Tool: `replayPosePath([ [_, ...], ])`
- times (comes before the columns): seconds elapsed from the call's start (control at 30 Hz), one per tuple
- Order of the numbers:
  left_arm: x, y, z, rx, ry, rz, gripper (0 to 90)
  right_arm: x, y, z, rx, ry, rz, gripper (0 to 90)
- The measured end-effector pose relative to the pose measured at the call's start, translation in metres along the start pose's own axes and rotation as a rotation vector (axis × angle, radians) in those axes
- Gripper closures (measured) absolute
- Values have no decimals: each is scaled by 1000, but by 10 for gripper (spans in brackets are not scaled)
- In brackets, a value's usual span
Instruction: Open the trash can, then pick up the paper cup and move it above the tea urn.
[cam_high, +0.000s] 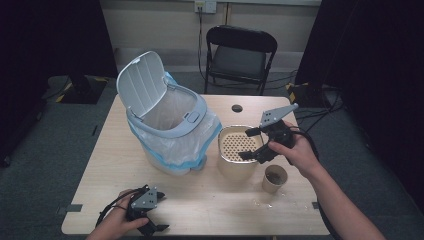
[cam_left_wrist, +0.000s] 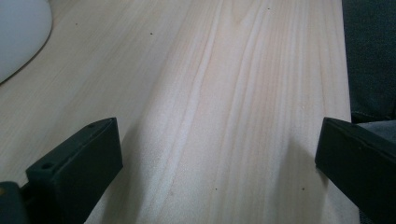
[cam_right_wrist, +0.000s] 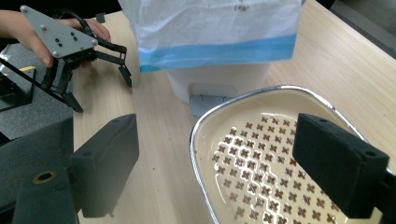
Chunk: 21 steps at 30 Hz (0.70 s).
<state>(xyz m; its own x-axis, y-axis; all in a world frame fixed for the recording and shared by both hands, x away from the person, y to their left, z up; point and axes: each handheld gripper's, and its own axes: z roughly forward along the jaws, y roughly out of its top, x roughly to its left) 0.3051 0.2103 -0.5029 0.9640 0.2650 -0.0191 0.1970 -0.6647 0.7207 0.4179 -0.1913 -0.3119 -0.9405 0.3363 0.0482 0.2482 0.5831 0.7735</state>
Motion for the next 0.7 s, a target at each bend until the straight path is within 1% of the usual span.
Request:
replayPosePath([
  [0.1,0,0,0,1,0,0,0,0,-4,0,1,0,4,146],
  [0.17,0,0,0,1,0,0,0,-1,-11,-2,0,-2,15,145],
  [0.2,0,0,0,1,0,0,0,-1,-11,-2,0,-2,15,145],
  [0.23,0,0,0,0,0,0,0,-1,-16,-4,-2,-5,22,146],
  [0.37,0,0,0,-1,0,0,0,-2,-21,-7,-6,-9,29,146],
  [0.7,0,0,0,0,1,0,0,-2,-42,-17,-25,-18,59,146],
])
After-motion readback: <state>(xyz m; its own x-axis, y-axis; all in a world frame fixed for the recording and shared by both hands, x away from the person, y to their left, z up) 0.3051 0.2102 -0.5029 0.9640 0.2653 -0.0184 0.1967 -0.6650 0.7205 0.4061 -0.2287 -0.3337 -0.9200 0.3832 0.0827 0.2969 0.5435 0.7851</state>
